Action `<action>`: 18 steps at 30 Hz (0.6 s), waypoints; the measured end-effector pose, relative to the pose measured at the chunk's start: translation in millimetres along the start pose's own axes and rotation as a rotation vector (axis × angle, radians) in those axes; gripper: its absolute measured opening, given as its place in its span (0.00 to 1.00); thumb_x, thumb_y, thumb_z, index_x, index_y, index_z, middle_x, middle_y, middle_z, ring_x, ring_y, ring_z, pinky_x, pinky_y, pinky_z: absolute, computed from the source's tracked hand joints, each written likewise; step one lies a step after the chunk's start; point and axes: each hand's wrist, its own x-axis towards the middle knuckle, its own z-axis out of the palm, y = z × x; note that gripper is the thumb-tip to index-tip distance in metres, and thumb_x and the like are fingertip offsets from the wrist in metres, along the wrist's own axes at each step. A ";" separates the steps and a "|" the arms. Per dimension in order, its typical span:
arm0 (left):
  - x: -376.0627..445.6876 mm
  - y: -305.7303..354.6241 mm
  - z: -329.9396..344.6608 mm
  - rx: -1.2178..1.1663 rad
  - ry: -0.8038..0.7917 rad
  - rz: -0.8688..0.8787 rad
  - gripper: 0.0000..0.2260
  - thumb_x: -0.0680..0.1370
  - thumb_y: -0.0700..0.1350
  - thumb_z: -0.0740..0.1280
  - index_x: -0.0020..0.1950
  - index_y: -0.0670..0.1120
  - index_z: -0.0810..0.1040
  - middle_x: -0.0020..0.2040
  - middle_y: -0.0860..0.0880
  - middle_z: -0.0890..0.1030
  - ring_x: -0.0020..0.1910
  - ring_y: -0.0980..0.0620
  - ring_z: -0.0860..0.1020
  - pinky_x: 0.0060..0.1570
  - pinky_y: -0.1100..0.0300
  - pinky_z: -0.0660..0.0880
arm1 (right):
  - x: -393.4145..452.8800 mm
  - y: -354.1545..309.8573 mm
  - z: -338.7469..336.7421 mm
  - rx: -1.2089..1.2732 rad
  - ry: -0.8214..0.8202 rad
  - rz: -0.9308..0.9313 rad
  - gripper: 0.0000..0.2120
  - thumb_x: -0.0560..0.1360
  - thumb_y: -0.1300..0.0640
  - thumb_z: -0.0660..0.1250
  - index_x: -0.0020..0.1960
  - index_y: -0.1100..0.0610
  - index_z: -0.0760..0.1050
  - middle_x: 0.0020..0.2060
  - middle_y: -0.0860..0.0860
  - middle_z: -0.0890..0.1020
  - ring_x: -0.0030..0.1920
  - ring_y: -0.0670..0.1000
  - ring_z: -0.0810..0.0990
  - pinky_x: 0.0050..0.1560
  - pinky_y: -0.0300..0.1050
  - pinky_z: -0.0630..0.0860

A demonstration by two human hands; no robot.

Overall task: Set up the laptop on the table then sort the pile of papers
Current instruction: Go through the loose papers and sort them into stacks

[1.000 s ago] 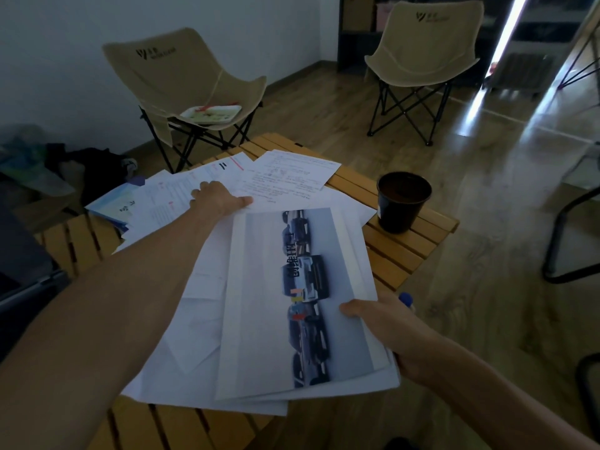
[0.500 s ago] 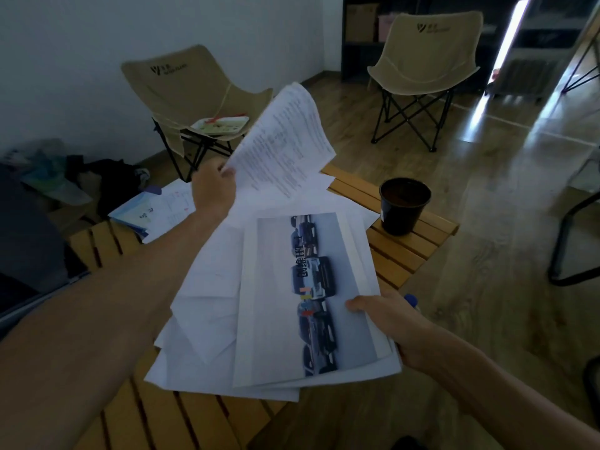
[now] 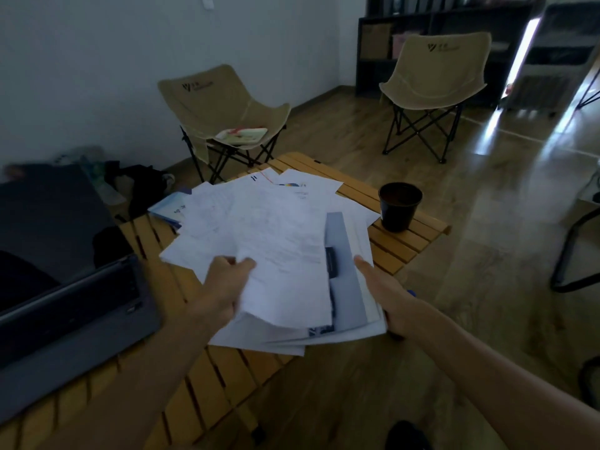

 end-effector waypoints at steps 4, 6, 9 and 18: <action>-17.2 -35.5 14.6 0.358 -0.071 0.002 0.34 0.73 0.49 0.74 0.71 0.39 0.59 0.61 0.49 0.69 0.61 0.45 0.73 0.54 0.57 0.71 | -5.9 4.6 1.1 -0.003 -0.049 -0.067 0.21 0.72 0.43 0.74 0.60 0.52 0.78 0.53 0.54 0.86 0.53 0.57 0.85 0.60 0.59 0.79; -21.4 -44.2 18.6 0.526 -0.108 0.039 0.34 0.73 0.50 0.74 0.70 0.41 0.58 0.60 0.48 0.69 0.56 0.48 0.71 0.50 0.59 0.69 | -6.9 7.6 0.7 -0.017 -0.058 -0.073 0.20 0.73 0.52 0.75 0.62 0.54 0.77 0.55 0.54 0.85 0.55 0.58 0.84 0.60 0.59 0.79; -14.9 -48.4 12.0 0.721 -0.134 0.124 0.34 0.69 0.55 0.74 0.67 0.44 0.62 0.60 0.44 0.71 0.56 0.47 0.73 0.50 0.57 0.72 | -4.9 9.4 0.0 0.010 -0.127 -0.090 0.17 0.76 0.61 0.72 0.65 0.56 0.76 0.59 0.56 0.83 0.57 0.59 0.82 0.61 0.61 0.78; -3.3 3.4 -15.4 -0.296 -0.347 0.068 0.19 0.75 0.47 0.72 0.65 0.43 0.76 0.59 0.46 0.83 0.55 0.46 0.83 0.55 0.50 0.80 | -42.5 -16.7 -4.2 0.060 -0.239 -0.428 0.14 0.79 0.62 0.67 0.63 0.52 0.76 0.54 0.51 0.86 0.52 0.54 0.86 0.46 0.49 0.84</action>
